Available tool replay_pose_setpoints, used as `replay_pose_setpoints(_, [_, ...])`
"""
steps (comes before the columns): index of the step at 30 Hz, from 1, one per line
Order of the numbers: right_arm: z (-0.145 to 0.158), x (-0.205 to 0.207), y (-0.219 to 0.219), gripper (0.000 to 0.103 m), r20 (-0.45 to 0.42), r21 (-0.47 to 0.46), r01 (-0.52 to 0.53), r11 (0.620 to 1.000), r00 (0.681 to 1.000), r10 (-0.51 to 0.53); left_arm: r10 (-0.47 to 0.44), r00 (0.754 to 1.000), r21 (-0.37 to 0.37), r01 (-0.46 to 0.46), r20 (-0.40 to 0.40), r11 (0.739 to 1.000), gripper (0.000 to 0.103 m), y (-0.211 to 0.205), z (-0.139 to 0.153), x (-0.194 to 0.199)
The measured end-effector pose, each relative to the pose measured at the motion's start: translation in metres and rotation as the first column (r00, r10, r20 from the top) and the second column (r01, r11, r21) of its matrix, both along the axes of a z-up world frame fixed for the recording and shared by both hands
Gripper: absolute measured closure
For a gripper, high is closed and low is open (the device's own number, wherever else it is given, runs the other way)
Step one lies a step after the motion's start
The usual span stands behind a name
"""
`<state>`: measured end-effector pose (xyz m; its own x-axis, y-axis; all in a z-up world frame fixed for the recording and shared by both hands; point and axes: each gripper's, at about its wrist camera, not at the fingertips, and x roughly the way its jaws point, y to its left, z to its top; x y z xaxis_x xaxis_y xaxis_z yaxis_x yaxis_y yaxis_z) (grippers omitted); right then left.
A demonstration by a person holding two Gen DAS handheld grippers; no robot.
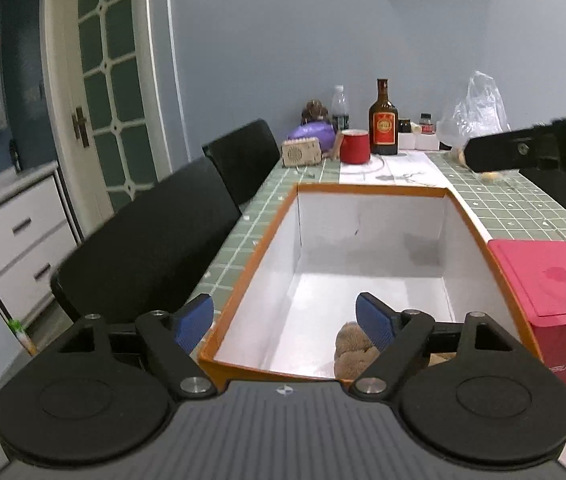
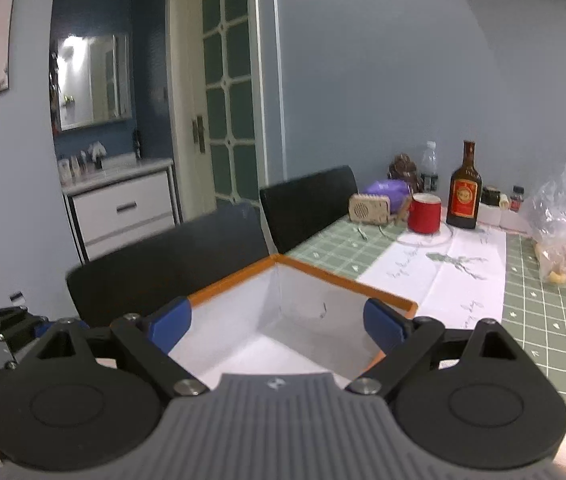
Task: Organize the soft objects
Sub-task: 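Move the right gripper to the white tissue and close on it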
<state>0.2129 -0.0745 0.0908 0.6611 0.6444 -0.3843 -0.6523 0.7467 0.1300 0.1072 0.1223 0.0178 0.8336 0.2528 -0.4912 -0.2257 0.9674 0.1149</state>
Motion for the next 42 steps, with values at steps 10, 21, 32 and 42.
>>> replay_pose_setpoints(10, [0.005,-0.051,-0.054,0.012,-0.024,0.043,0.018,0.999,1.0,-0.017,-0.015,1.0,0.135,0.016,-0.011,0.991,0.008,-0.05,0.028,-0.03])
replay_pose_setpoints(21, [-0.052,-0.11,-0.144,0.011,-0.072,-0.044,0.201,0.979,0.976,-0.204,-0.218,0.976,0.033,0.218,-0.01,0.975,0.008,-0.1,0.019,-0.051])
replay_pose_setpoints(32, [-0.1,-0.126,-0.224,0.008,-0.032,-0.23,0.398,0.888,0.909,-0.415,-0.394,0.917,0.033,0.396,-0.055,0.917,0.008,-0.145,0.007,-0.049])
replay_pose_setpoints(42, [-0.135,-0.103,-0.253,0.005,-0.149,-0.246,0.422,0.873,0.873,-0.464,-0.539,0.841,0.13,0.54,-0.048,0.832,0.008,-0.189,0.013,-0.036])
